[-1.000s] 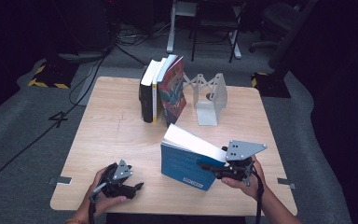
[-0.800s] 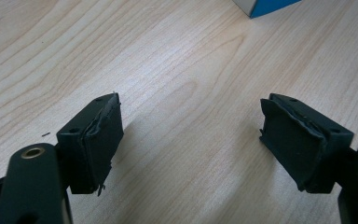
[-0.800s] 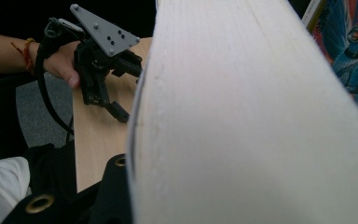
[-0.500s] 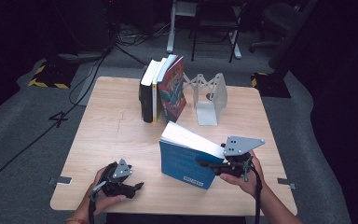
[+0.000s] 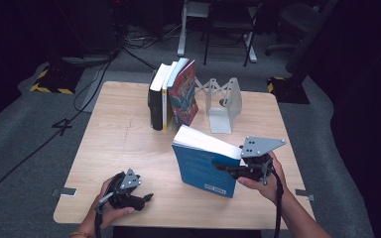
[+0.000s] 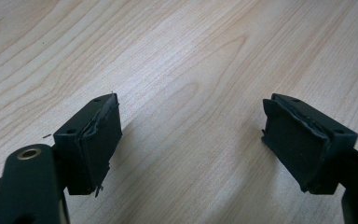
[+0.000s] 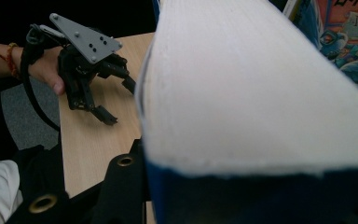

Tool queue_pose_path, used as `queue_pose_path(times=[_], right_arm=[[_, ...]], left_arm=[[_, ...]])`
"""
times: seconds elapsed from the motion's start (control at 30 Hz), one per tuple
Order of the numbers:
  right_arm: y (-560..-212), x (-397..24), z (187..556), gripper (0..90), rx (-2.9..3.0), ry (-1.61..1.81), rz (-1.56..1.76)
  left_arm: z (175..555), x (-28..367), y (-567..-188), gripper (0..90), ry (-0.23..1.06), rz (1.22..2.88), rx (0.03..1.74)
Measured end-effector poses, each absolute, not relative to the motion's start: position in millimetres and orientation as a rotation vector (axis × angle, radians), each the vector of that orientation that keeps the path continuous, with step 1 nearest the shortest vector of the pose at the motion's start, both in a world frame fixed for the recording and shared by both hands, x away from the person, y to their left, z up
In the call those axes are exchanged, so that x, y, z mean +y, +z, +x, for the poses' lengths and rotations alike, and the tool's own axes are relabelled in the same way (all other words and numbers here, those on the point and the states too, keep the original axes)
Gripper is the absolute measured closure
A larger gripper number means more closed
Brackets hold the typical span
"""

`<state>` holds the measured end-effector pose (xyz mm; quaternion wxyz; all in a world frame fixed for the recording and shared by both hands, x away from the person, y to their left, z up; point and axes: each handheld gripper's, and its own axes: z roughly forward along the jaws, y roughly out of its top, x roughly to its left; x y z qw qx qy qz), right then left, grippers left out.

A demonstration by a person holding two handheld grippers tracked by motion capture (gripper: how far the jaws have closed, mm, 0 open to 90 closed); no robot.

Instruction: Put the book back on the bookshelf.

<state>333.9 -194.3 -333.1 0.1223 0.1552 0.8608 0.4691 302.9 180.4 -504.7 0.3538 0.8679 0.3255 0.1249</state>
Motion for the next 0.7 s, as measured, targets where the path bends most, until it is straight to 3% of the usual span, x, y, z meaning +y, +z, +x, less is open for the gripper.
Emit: queue_pose_path(times=[0.7], right_arm=[[-319,-223,358,61.8,2.446,1.264,0.603]], left_arm=[[303,180,-505,19.1,0.322,2.242,0.845]])
